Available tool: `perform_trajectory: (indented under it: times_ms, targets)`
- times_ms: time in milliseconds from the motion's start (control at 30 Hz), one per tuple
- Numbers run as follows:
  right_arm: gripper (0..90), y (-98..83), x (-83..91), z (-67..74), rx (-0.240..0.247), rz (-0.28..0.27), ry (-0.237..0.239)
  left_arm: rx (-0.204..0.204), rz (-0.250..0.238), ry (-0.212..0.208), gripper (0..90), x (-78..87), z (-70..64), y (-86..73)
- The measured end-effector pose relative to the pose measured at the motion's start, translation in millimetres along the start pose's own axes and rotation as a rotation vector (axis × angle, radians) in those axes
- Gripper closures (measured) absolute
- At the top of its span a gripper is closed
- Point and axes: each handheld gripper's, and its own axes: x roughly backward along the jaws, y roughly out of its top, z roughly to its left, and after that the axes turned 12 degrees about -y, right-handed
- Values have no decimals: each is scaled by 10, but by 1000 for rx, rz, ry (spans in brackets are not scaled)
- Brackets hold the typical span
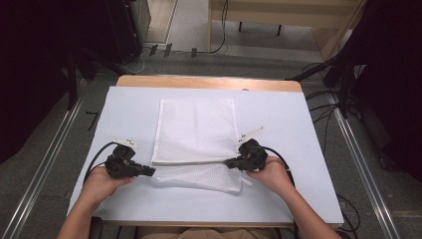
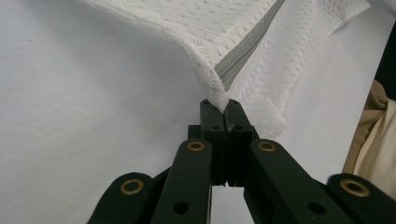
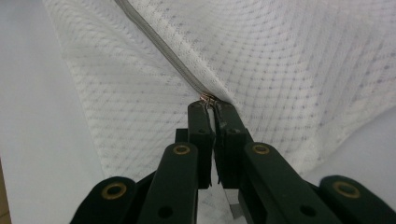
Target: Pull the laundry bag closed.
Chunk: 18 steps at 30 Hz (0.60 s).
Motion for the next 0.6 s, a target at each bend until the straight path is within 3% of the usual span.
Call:
perform_trajectory:
  times_ms: [233, 600]
  targets:
    - [880, -75, 91, -70, 2, -12, 14, -8, 5, -15, 900, -11, -16, -1]
    - [881, -136, 159, -101, -7, 10, -12, -14, 6, -32, 900, -15, -51, 6]
